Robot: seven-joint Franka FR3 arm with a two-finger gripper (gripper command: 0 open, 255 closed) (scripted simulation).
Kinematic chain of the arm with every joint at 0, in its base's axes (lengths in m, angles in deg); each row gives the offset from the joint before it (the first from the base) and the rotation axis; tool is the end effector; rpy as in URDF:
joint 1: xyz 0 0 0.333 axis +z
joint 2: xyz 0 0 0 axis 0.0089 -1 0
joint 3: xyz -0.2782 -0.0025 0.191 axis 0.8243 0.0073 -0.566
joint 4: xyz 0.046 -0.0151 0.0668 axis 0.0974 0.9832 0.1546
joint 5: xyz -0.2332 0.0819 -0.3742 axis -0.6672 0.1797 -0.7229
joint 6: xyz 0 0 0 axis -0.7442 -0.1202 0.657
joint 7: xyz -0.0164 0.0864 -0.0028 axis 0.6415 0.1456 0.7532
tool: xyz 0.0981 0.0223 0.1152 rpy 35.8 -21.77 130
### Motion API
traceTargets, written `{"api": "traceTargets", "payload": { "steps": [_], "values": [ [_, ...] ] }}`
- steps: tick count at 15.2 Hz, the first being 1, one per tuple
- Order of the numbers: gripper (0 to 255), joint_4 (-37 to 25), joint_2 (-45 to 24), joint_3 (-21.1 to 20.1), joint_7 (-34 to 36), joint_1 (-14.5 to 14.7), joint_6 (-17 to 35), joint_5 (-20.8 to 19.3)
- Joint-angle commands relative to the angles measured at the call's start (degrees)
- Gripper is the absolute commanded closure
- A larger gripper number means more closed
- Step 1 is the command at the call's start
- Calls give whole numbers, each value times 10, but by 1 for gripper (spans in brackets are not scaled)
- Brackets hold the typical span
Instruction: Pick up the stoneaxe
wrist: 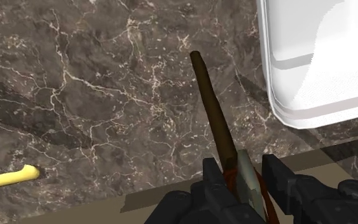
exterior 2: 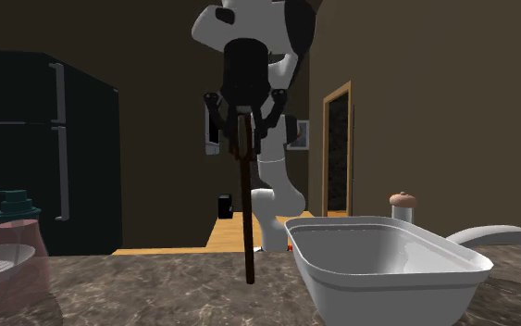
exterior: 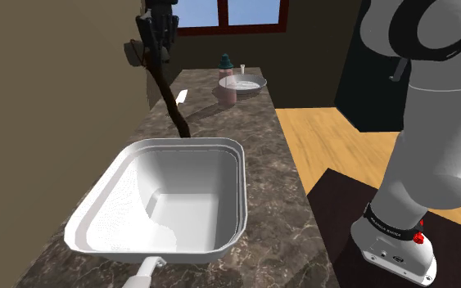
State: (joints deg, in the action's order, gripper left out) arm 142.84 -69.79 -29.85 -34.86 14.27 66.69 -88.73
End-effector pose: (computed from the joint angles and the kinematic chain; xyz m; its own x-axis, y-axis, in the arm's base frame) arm 0.5886 0.3375 0.7054 0.8513 0.4882 0.1922 0.5013 -0.8650 -0.0233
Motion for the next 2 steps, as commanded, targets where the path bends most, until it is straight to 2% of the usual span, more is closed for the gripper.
{"api": "traceTargets", "payload": {
  "steps": [1,2],
  "values": [
    [255,-23,-8,0,1,3,-15,-3],
    [255,-23,-8,0,1,3,-15,-3]
  ]
}}
